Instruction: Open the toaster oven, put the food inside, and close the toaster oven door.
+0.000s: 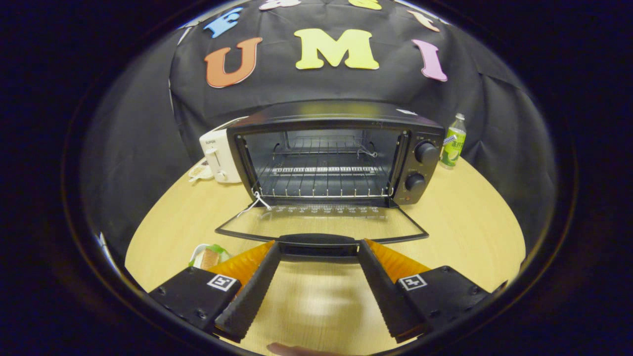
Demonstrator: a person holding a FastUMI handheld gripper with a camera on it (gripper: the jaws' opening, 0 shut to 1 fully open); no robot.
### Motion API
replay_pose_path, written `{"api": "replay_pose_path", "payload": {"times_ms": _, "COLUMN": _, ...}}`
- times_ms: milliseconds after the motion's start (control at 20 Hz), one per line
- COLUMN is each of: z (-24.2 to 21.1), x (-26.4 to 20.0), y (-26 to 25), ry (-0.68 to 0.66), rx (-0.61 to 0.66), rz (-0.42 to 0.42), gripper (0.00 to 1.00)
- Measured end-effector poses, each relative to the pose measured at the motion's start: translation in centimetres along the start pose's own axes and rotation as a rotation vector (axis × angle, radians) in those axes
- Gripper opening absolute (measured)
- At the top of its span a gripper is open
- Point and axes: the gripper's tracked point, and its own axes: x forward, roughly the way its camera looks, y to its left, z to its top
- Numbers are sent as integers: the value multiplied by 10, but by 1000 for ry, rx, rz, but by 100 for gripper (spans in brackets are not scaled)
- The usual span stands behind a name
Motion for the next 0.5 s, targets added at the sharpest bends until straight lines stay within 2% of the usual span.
{"api": "replay_pose_path", "payload": {"times_ms": 300, "z": -14, "x": 5, "y": 0, "ry": 95, "rx": 73, "rz": 13, "gripper": 100}}
{"api": "replay_pose_path", "payload": {"times_ms": 500, "z": -9, "x": -3, "y": 6, "ry": 111, "rx": 94, "rz": 56, "gripper": 100}}
